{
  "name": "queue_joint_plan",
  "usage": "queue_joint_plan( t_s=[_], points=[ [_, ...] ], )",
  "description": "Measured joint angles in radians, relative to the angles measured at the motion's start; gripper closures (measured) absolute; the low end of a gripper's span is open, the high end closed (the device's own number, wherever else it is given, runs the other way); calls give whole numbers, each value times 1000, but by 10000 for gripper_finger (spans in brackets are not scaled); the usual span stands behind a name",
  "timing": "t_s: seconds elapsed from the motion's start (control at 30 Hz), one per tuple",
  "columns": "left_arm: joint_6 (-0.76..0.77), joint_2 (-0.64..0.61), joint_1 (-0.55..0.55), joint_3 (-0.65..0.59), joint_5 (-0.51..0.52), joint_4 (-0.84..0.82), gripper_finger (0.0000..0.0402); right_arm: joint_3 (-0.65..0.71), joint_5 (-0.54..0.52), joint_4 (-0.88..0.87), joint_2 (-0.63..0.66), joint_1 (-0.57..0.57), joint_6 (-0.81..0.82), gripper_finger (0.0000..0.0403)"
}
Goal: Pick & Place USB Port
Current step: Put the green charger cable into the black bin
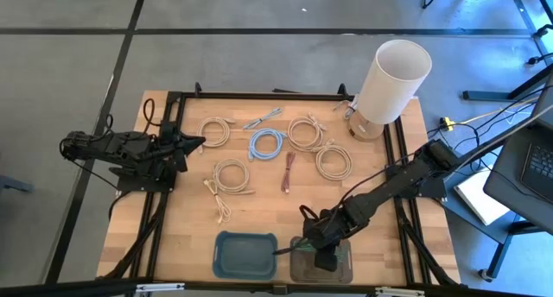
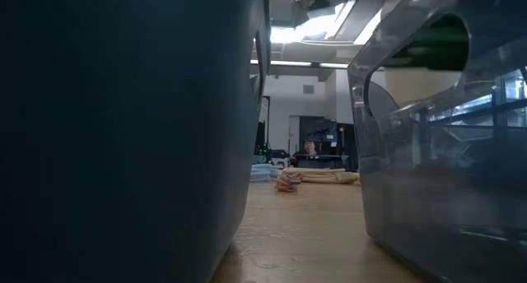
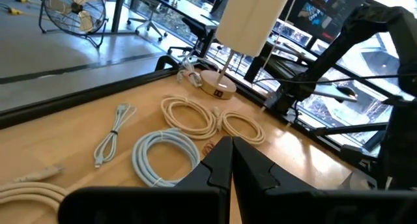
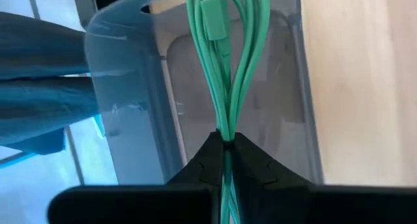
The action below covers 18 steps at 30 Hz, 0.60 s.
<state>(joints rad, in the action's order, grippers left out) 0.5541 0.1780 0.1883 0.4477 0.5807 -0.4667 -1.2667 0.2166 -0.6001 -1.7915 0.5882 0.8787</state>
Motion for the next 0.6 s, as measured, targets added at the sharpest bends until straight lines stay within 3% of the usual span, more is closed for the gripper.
queue_joint_plan(
  t_s=[0.6],
  points=[
    [-53, 0, 0, 0, -6, 0, 398, 203, 41, 227, 0, 15, 35, 388]
  ],
)
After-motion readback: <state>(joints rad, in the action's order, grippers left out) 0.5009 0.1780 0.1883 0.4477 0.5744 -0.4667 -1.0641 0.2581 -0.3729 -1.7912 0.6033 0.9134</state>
